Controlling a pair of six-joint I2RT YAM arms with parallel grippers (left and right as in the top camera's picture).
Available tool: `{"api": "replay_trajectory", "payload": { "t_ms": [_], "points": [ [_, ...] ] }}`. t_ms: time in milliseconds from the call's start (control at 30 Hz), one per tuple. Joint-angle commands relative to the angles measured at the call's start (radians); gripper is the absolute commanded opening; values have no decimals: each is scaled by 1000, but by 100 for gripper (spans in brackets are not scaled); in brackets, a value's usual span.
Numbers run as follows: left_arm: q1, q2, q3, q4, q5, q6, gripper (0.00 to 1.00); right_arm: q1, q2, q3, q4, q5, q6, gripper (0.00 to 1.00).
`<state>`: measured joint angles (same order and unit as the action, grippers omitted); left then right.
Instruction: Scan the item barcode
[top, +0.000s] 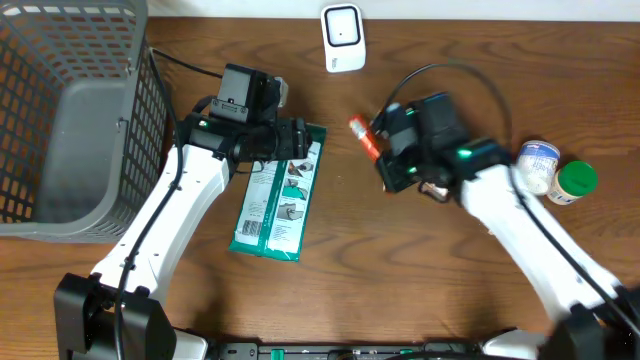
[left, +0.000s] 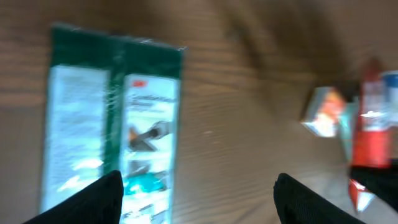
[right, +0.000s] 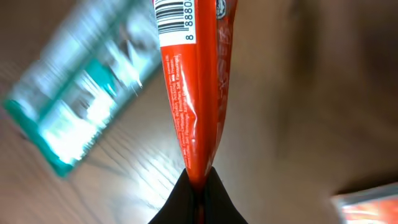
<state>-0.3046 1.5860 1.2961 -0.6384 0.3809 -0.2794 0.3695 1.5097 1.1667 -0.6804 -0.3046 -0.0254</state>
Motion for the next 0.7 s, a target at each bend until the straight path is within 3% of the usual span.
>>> {"api": "replay_trajectory", "payload": {
  "t_ms": [0, 100, 433, 567, 667],
  "points": [
    [0, 2, -3, 47, 212, 17, 76, -33, -38, 4, -3, -152, 34, 1],
    [-32, 2, -4, 121, 262, 17, 75, -38, -29, 3, 33, -301, 110, 1],
    [-105, 2, -3, 203, 264, -3, 76, -21, -26, 3, 214, -307, 374, 1],
    [-113, 2, -4, 264, 264, -19, 75, -3, -26, 3, 243, -307, 400, 1],
    [-113, 2, -3, 308, 263, -44, 69, 9, -26, 3, 258, -306, 426, 1]
  ]
}}
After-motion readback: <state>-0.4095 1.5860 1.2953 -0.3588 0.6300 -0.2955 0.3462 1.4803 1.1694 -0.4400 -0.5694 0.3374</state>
